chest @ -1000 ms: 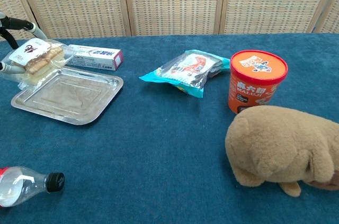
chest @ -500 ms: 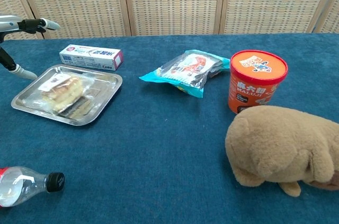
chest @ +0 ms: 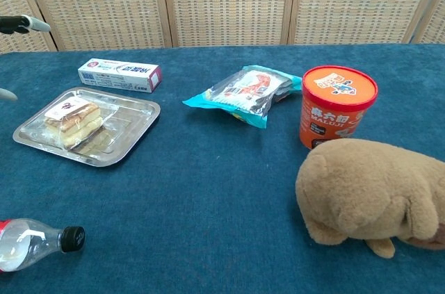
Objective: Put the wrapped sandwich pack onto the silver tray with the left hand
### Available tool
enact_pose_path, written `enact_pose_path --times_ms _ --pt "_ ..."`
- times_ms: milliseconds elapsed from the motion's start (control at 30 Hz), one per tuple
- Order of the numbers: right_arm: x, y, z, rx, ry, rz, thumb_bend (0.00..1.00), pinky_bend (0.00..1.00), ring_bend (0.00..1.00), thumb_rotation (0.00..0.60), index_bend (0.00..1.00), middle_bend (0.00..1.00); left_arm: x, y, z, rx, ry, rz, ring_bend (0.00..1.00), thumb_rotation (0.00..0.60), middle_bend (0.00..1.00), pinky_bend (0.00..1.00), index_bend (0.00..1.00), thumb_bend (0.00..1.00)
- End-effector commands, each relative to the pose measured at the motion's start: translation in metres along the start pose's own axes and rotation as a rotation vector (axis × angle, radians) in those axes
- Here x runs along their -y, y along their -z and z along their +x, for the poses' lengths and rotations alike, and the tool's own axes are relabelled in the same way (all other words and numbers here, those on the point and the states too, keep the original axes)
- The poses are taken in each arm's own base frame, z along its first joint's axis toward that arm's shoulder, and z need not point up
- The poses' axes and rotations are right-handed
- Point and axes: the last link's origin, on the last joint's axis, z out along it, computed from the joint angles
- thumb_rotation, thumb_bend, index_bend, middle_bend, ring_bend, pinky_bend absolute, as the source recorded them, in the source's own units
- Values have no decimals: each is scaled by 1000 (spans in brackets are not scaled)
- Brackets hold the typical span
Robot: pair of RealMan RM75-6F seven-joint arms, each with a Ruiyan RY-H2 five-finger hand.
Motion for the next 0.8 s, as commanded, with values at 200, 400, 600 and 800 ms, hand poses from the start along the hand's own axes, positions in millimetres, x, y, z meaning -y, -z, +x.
enact_pose_path --times_ms 200,400,600,800 --pt "6 -15 -3 14 8 25 222 0 0 600 129 0 13 116 14 -162 -191 191 0 600 0 0 0 183" --pt "17 -20 -3 23 27 68 222 0 0 600 129 0 8 161 -4 -221 -290 233 0 600 0 0 0 185" --pt "27 -17 -3 22 38 113 222 0 0 600 129 0 9 181 -23 -230 -256 235 0 600 0 0 0 185" --pt "31 -16 -3 24 42 111 222 0 0 600 129 0 17 177 -30 -212 -229 230 0 600 0 0 0 184"
